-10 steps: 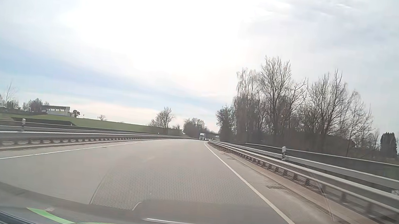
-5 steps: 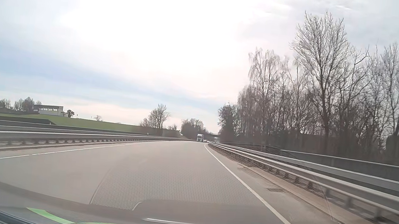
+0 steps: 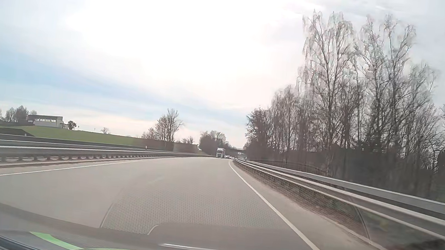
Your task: Follow the waypoints while adhering to traffic rules and regulations
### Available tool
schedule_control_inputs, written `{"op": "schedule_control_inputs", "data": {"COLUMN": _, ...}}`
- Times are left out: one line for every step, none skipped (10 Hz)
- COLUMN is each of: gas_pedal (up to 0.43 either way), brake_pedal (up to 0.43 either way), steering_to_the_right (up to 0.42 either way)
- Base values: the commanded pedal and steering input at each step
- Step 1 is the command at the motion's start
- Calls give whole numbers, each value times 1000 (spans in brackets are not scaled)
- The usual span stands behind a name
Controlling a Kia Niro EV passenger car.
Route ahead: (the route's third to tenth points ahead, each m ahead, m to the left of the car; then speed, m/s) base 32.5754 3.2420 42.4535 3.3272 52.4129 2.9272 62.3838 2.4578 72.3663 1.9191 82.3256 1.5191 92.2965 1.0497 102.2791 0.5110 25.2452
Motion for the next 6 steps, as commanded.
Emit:
{"op": "schedule_control_inputs", "data": {"gas_pedal": 240, "brake_pedal": 0, "steering_to_the_right": 3}}
{"op": "schedule_control_inputs", "data": {"gas_pedal": 240, "brake_pedal": 0, "steering_to_the_right": 3}}
{"op": "schedule_control_inputs", "data": {"gas_pedal": 240, "brake_pedal": 0, "steering_to_the_right": 3}}
{"op": "schedule_control_inputs", "data": {"gas_pedal": 240, "brake_pedal": 0, "steering_to_the_right": 3}}
{"op": "schedule_control_inputs", "data": {"gas_pedal": 240, "brake_pedal": 0, "steering_to_the_right": 3}}
{"op": "schedule_control_inputs", "data": {"gas_pedal": 240, "brake_pedal": 0, "steering_to_the_right": 3}}
